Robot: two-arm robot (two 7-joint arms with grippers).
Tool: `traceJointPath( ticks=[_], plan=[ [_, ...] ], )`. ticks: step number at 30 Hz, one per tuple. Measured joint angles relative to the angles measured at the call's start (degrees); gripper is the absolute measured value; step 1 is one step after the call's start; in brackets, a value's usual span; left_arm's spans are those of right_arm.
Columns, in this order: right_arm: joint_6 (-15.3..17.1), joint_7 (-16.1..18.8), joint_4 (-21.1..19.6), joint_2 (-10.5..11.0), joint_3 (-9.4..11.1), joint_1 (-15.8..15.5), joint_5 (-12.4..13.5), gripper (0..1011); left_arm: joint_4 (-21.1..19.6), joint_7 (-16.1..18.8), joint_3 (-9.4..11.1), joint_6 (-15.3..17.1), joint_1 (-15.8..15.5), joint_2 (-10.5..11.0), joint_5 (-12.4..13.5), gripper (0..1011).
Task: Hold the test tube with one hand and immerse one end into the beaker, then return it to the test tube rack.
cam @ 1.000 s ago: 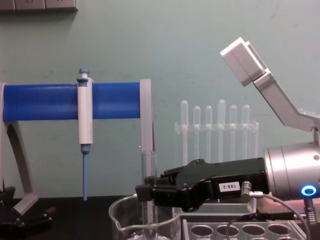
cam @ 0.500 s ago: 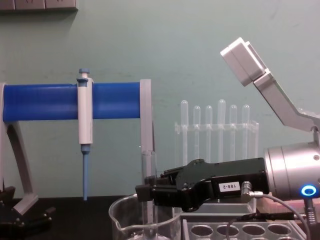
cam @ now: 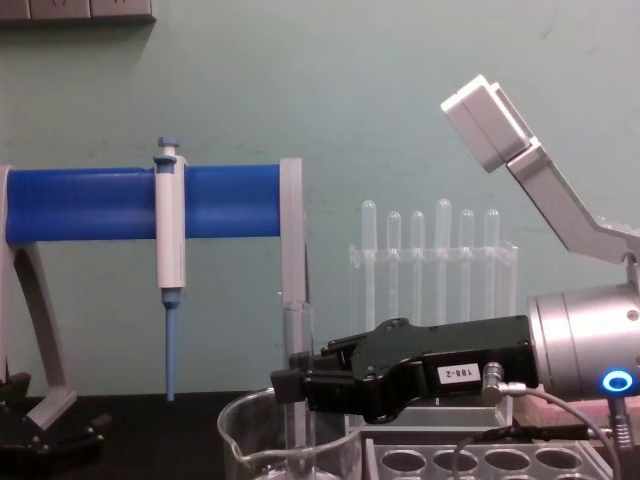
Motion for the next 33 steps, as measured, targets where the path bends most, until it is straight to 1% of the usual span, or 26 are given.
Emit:
traceJointPath(
  ticks=[33],
  plan=[
    [0.0, 0.0, 0.0, 0.0, 0.0, 0.0, 0.0, 246, 0.0, 0.0, 0.0, 0.0, 0.0, 0.0, 0.0, 1000]
  ],
)
